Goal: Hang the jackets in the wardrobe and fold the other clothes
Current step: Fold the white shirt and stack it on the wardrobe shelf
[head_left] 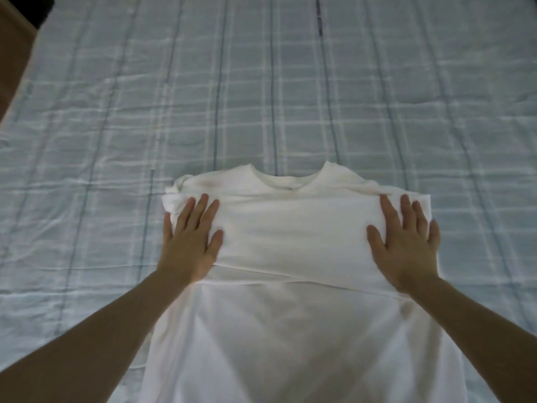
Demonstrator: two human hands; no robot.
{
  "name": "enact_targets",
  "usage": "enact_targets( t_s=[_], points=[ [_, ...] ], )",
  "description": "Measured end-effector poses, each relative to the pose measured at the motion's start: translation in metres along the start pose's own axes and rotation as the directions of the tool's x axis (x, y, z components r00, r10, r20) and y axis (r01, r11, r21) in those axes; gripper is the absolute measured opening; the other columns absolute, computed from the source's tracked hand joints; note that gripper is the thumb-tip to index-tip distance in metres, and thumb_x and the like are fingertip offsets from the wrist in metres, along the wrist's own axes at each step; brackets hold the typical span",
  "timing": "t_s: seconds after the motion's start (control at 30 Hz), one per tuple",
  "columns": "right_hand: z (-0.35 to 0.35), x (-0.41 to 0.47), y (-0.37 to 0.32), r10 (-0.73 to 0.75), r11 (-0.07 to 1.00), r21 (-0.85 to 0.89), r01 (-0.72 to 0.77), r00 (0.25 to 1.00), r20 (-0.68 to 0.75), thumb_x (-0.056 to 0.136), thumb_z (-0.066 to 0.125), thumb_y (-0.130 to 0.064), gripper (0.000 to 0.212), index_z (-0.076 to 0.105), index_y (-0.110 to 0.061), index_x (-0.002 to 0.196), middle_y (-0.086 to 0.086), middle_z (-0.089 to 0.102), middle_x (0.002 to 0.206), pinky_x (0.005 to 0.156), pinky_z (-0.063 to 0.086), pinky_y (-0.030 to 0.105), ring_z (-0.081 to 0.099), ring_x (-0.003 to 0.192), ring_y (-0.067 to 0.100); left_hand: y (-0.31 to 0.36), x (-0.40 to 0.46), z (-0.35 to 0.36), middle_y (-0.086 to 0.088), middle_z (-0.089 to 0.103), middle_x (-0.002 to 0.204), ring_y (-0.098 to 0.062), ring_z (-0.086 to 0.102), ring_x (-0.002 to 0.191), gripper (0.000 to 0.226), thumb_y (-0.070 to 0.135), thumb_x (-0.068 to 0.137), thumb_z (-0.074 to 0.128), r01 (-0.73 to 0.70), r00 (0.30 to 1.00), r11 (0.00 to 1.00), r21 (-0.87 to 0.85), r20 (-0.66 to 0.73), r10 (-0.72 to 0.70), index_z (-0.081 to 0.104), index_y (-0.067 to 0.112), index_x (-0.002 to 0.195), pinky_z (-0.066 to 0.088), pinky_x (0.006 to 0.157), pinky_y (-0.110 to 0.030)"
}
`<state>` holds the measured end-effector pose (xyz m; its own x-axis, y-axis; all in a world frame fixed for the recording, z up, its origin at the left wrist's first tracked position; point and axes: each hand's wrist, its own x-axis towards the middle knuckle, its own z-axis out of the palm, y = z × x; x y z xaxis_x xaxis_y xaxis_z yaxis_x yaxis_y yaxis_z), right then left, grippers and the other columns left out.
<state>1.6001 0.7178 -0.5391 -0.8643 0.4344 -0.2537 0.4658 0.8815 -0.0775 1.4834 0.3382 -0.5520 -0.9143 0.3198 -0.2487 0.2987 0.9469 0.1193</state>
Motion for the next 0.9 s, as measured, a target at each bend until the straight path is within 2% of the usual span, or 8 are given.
enact_targets(
  t_s=[0.13,0.2,0.27,0.37,0.47,0.67,0.8,0.9],
  points=[
    [-0.026,0.018,-0.009,0.055,0.996,-0.075,-0.050,0.996,0.075,0.088,0.028,-0.061,0.062,0.030,-0.031,0.142,0.012,0.025,0.152,0.112,0.012,0.059,0.021,0.139,0.032,0.008,0.019,-0.027,0.000,0.044,0.147,-0.028,0.037,0.136,0.064,0.056,0.085,0.021,-0.018,1.000,0.998,0.058,-0.003,0.018,0.049,0.031,0.137,0.019,0.110,-0.054],
    [-0.041,0.039,-0.017,0.015,1.000,-0.019,-0.016,0.998,-0.066,0.086,0.049,-0.046,0.045,0.053,-0.019,0.122,0.015,0.044,0.134,0.109,0.021,0.057,0.038,0.126,0.035,0.011,0.047,-0.054,-0.001,0.059,0.116,-0.031,0.053,0.110,0.048,0.050,0.082,0.032,-0.070,0.990,0.997,0.035,-0.122,0.074,0.066,0.025,0.104,0.027,0.099,-0.046],
    [-0.052,0.061,-0.025,-0.111,0.992,0.040,0.120,0.979,-0.172,0.083,0.051,-0.039,0.039,0.060,-0.012,0.111,0.016,0.058,0.119,0.102,0.036,0.052,0.054,0.112,0.036,0.014,0.075,-0.074,0.000,0.056,0.117,-0.030,0.051,0.110,0.034,0.041,0.083,0.050,-0.146,0.978,0.989,-0.010,-0.154,0.143,0.063,0.024,0.109,0.026,0.099,-0.042],
    [-0.071,0.091,-0.051,-0.218,0.947,0.259,0.192,0.973,0.077,0.084,0.065,-0.038,0.044,0.054,-0.019,0.122,0.007,0.064,0.112,0.093,0.045,0.045,0.059,0.106,0.030,0.029,0.107,-0.090,0.000,0.055,0.127,-0.026,0.050,0.119,0.054,0.032,0.080,0.070,-0.149,0.980,0.982,-0.116,0.117,0.162,0.051,0.022,0.130,0.027,0.104,-0.040],
    [-0.076,0.105,-0.073,-0.231,0.950,0.262,0.170,0.946,0.226,0.076,0.074,-0.033,0.026,0.057,-0.027,0.095,-0.004,0.056,0.090,0.086,0.045,0.039,0.057,0.096,0.025,0.039,0.124,-0.095,0.002,0.065,0.106,-0.024,0.060,0.101,0.030,0.021,0.081,0.067,-0.176,0.968,0.977,-0.119,0.159,0.194,0.061,0.023,0.110,0.042,0.087,-0.035],
    [-0.078,0.079,-0.061,-0.412,0.793,0.393,0.466,0.885,-0.218,0.071,0.065,0.006,0.025,0.058,-0.013,0.084,0.001,0.052,0.087,0.067,0.039,0.030,0.051,0.078,0.022,0.031,0.088,-0.103,0.012,0.053,0.079,-0.013,0.052,0.071,0.018,0.015,0.070,0.059,-0.443,0.892,0.842,-0.307,-0.055,0.449,0.052,0.024,0.084,0.047,0.067,-0.033],
    [-0.061,0.044,-0.031,-0.686,0.720,0.081,0.689,0.725,-0.063,0.066,0.076,-0.009,0.029,0.063,-0.016,0.092,0.002,0.056,0.094,0.070,0.042,0.036,0.051,0.082,0.024,0.013,0.053,-0.074,0.011,0.054,0.095,-0.009,0.052,0.083,0.027,0.040,0.076,0.055,-0.600,0.764,0.773,-0.206,0.139,0.630,0.060,0.025,0.098,0.047,0.073,-0.029],
    [-0.051,0.032,-0.023,-0.713,0.700,0.097,0.708,0.699,0.050,0.087,0.053,-0.035,0.029,0.067,-0.018,0.105,0.000,0.058,0.104,0.076,0.046,0.034,0.052,0.087,0.020,0.007,0.053,-0.061,0.010,0.058,0.102,-0.008,0.057,0.090,0.033,0.042,0.089,0.046,-0.534,0.800,0.792,-0.296,0.126,0.587,0.069,0.025,0.106,0.045,0.080,-0.024]
  ],
)
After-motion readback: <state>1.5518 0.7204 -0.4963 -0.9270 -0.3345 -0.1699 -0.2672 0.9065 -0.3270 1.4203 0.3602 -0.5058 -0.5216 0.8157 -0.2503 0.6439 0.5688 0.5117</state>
